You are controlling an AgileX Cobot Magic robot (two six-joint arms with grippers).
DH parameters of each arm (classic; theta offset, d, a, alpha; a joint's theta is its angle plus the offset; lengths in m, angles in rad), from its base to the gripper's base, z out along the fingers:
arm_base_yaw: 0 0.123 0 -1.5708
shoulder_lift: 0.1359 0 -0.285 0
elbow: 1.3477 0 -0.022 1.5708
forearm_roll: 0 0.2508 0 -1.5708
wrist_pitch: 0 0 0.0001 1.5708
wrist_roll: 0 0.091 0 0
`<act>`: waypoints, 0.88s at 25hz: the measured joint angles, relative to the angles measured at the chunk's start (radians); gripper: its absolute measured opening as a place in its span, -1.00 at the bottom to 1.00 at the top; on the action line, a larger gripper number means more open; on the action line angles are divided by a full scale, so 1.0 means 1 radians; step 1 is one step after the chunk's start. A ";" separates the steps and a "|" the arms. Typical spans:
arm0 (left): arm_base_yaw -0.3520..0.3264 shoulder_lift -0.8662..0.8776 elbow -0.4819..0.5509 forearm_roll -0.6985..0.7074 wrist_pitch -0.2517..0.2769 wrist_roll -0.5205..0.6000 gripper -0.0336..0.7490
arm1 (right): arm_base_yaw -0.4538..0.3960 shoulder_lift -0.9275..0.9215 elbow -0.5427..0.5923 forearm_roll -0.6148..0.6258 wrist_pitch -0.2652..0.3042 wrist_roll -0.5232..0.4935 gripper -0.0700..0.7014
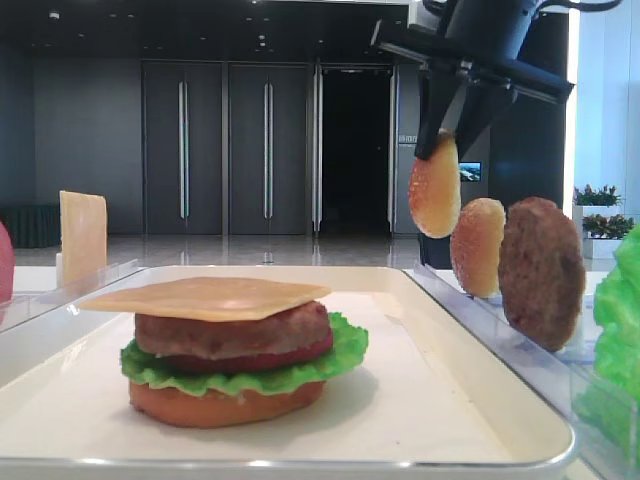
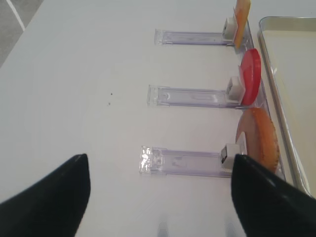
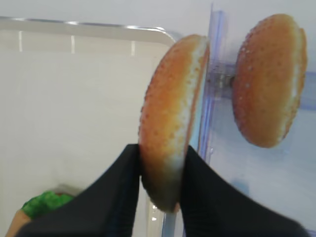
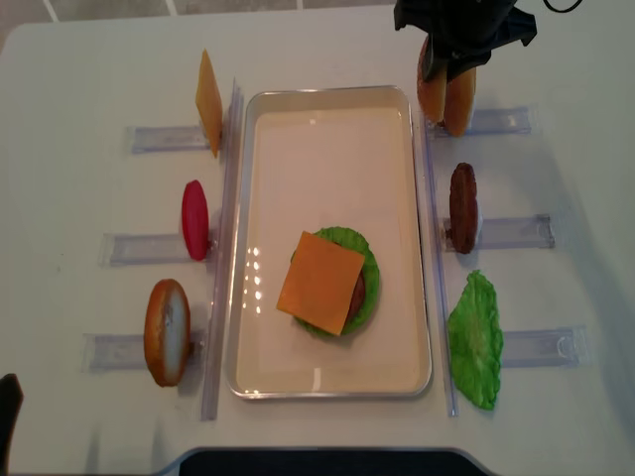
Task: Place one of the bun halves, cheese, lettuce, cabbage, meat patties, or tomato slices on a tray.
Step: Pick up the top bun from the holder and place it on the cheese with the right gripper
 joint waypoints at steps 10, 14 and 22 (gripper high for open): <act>0.000 0.000 0.000 0.000 0.000 -0.001 0.85 | 0.038 -0.147 0.101 0.323 0.075 -0.218 -0.30; 0.000 0.000 0.000 0.000 0.000 -0.006 0.85 | 0.055 -0.198 0.237 0.513 0.032 -0.362 -0.30; 0.000 0.000 0.000 0.000 0.000 -0.008 0.85 | 0.072 -0.265 0.531 0.862 -0.009 -0.667 -0.30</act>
